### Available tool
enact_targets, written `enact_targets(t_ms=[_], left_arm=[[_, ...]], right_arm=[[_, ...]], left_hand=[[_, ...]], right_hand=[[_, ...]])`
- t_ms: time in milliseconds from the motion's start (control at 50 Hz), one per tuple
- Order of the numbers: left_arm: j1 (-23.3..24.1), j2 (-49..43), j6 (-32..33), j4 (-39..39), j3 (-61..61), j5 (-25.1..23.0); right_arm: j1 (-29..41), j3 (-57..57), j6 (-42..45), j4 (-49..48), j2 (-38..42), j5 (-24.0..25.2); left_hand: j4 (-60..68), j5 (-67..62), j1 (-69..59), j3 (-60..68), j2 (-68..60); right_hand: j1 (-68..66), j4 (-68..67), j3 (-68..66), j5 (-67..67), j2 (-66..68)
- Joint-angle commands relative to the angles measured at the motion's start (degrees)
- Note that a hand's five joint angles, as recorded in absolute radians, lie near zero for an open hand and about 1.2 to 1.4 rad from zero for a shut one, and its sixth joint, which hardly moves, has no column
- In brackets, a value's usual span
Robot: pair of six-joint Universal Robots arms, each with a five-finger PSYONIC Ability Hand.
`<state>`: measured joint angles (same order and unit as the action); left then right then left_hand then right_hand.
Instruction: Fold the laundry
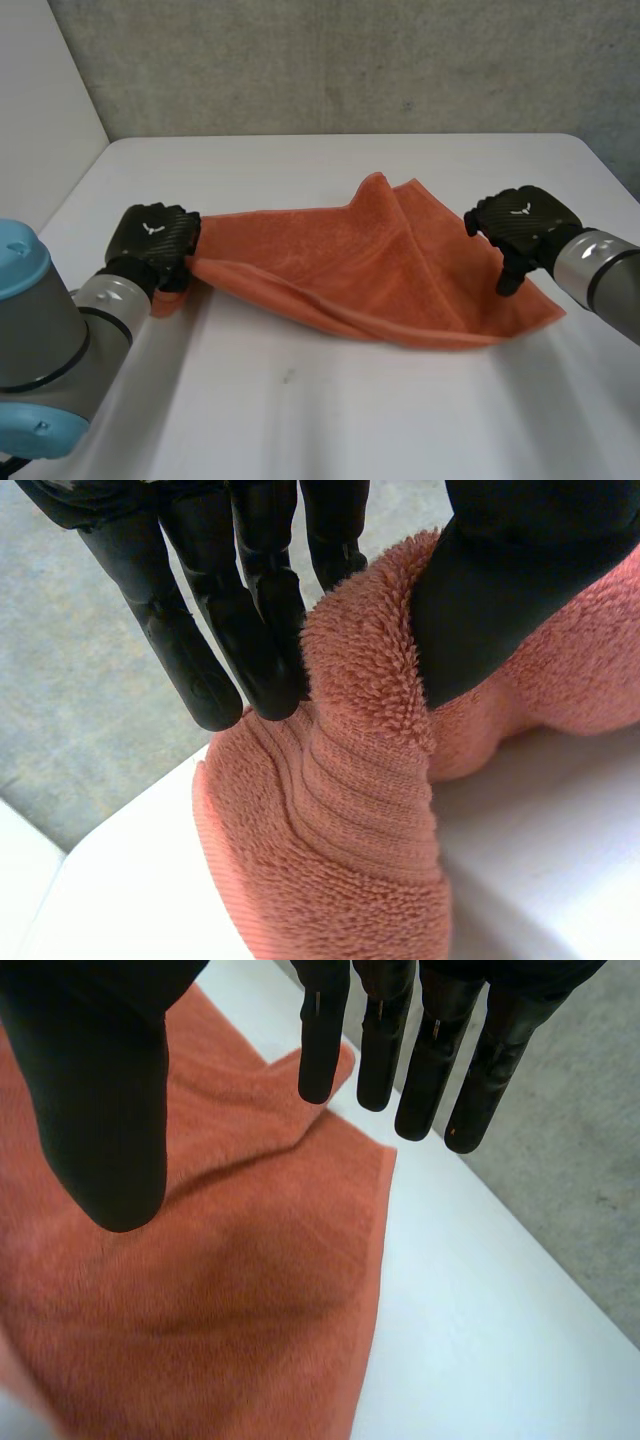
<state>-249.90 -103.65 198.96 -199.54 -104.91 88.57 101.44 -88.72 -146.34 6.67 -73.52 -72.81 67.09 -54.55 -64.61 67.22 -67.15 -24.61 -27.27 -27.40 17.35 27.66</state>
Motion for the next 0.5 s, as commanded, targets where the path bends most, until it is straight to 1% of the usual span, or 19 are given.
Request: enact_targets(t_ms=[20, 60, 140, 200, 340, 500], left_arm=[[-4.0, -0.9, -0.2, -0.1, 1.7, -0.1], [-4.2, -1.1, -0.1, -0.1, 2.4, -0.1], [-5.3, -3.8, -0.1, 0.0, 4.4, -0.1], [-6.7, -5.6, -0.1, 0.2, 5.9, -0.1], [-7.1, -8.4, -0.1, 0.3, 7.9, -0.1], [-7.9, -9.0, -0.1, 0.2, 8.1, -0.1]], right_arm=[[-9.5, -3.3, 7.5, 0.8, 0.6, 9.6], [-11.6, -4.2, 7.6, 1.1, 0.9, 11.9], [-12.4, -5.1, 7.2, 2.4, 2.6, 13.4], [-12.6, -5.5, 6.2, 2.5, 4.5, 13.6], [-12.6, -5.8, -0.8, 2.1, 7.3, 14.1], [-12.3, -5.0, -5.5, -0.4, 10.9, 13.8]], left_hand=[[9.4, -11.9, -11.9, 9.3, -9.3], [9.4, -11.9, -11.9, 9.3, -9.3], [9.6, -12.1, -12.1, 9.4, -9.5], [9.6, -12.1, -12.1, 9.4, -9.5], [9.6, -12.1, -12.1, 9.4, -9.5], [9.6, -12.1, -12.1, 9.4, -9.5]], right_hand=[[-3.6, -1.0, -0.8, 0.9, 0.6], [-3.6, -1.0, -0.8, 0.9, 0.6], [-3.5, -0.8, -0.7, 0.7, 0.4], [-3.5, -0.8, -0.7, 0.7, 0.4], [-3.5, -0.8, -0.7, 0.7, 0.4], [-6.3, -3.7, -3.5, 3.6, 3.3]])
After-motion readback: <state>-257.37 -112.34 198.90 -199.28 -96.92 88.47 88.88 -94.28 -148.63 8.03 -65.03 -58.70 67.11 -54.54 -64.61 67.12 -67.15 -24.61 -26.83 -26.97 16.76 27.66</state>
